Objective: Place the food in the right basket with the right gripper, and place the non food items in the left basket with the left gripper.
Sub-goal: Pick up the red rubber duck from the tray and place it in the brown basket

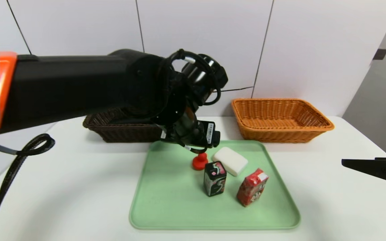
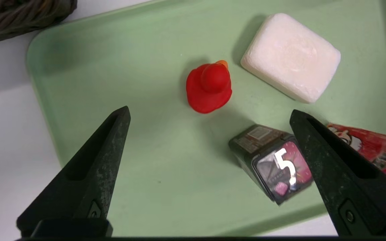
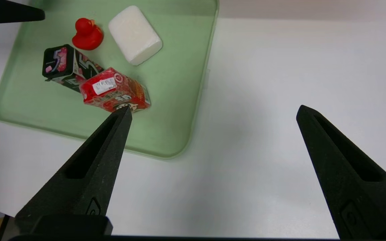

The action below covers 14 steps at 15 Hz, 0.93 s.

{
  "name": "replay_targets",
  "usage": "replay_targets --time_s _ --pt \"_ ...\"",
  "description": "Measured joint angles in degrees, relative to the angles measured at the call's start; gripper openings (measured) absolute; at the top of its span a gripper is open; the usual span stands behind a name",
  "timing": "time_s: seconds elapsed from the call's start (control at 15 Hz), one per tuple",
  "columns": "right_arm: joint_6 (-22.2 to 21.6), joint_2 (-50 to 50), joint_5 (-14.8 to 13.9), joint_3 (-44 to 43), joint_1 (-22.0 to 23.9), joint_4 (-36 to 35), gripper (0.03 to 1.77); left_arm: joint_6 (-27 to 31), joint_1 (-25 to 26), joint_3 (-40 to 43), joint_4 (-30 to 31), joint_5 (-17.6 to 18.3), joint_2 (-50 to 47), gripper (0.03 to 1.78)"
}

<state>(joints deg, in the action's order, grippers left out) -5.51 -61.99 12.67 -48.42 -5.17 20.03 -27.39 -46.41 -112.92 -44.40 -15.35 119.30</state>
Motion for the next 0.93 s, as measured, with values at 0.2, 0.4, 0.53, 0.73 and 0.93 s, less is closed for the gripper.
replay_targets --time_s 0.2,0.4,0.53,0.73,0.93 --pt "0.06 0.28 0.06 0.9 0.38 0.0 1.7 -0.02 -0.13 -0.04 1.1 -0.05 2.65 1.69" --pt "0.09 0.63 0.09 1.45 0.44 0.0 1.7 -0.2 -0.09 -0.04 1.65 -0.11 4.49 1.69" --pt "0.06 0.8 0.01 1.73 0.49 0.0 1.7 -0.33 -0.09 -0.04 2.15 -0.17 5.56 1.69" --pt "0.09 1.11 -0.02 2.32 0.55 -0.02 1.7 -0.66 0.02 -0.01 2.21 -0.24 7.25 1.69" --pt "0.09 1.38 -0.02 2.65 1.29 -0.07 1.7 -1.41 0.39 -0.01 2.18 -0.24 8.59 1.69"
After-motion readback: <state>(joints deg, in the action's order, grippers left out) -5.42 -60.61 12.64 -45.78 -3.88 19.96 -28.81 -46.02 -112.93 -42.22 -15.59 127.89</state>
